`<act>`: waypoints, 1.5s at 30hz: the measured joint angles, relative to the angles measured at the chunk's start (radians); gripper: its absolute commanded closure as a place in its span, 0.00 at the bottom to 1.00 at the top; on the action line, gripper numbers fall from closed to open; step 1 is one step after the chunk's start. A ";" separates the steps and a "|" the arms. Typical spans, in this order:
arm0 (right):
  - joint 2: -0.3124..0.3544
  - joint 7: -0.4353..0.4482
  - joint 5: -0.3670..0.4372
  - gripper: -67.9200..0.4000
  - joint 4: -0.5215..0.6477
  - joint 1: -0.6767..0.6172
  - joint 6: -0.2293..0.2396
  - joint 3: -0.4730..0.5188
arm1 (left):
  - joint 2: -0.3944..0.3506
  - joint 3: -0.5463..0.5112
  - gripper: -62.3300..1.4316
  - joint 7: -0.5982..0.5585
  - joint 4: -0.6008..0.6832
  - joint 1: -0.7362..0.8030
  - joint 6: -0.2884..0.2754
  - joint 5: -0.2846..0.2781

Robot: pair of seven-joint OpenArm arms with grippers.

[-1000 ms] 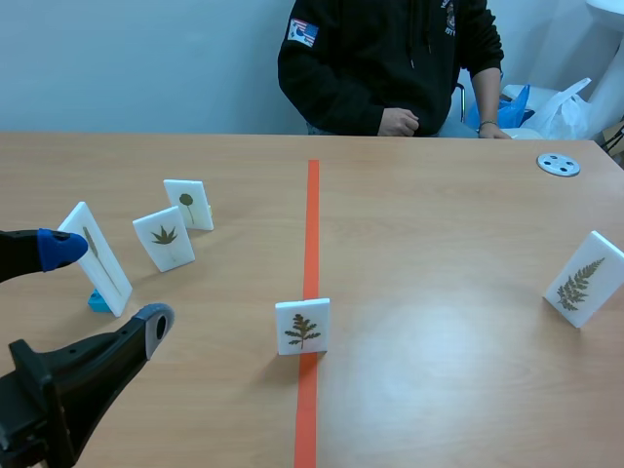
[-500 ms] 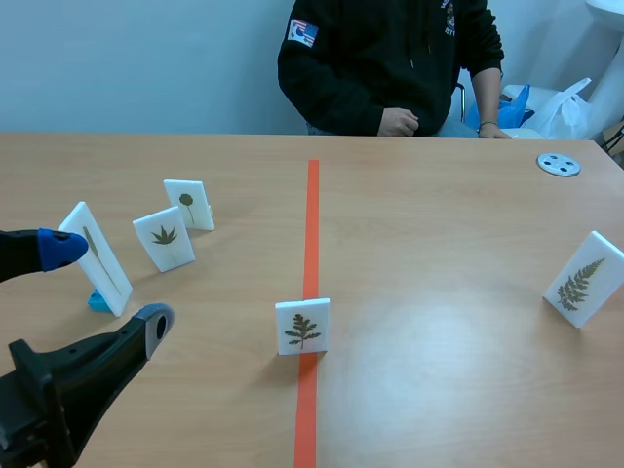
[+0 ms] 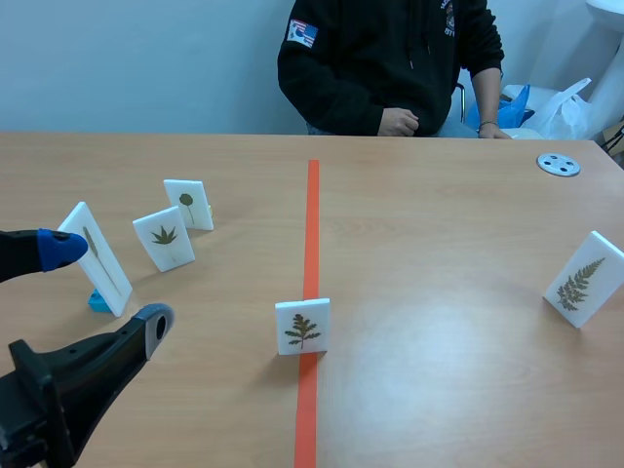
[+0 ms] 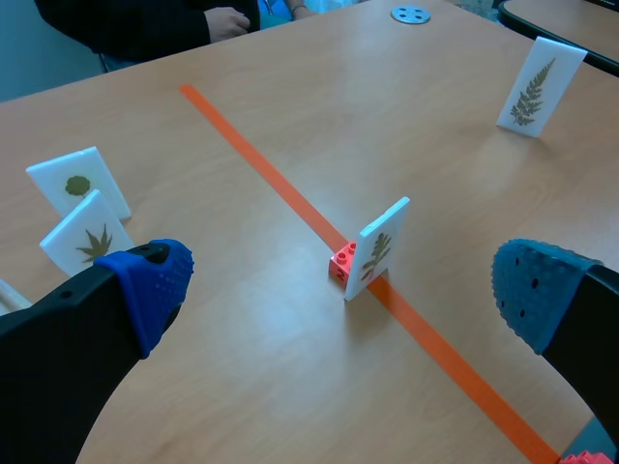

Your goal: Sort the leaf by its shape. The table is split by an orange tape line. A compound leaf with several leaflets goes to the left side, a simple leaf with one blade goes to the right side. Return to the home posture when a red brick is placed on the table.

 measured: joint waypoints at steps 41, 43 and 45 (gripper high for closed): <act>0.181 0.212 -0.229 0.00 -0.488 0.565 0.035 -0.996 | 0.000 0.000 0.00 0.000 0.000 0.000 0.000 0.000; 0.171 0.245 -0.256 0.00 -0.524 0.602 0.035 -1.042 | 0.000 0.000 0.00 0.000 0.000 0.000 0.000 0.000; 0.146 0.272 -0.294 0.00 -0.571 0.640 0.034 -1.081 | 0.000 0.000 0.00 0.000 0.000 0.000 0.000 0.000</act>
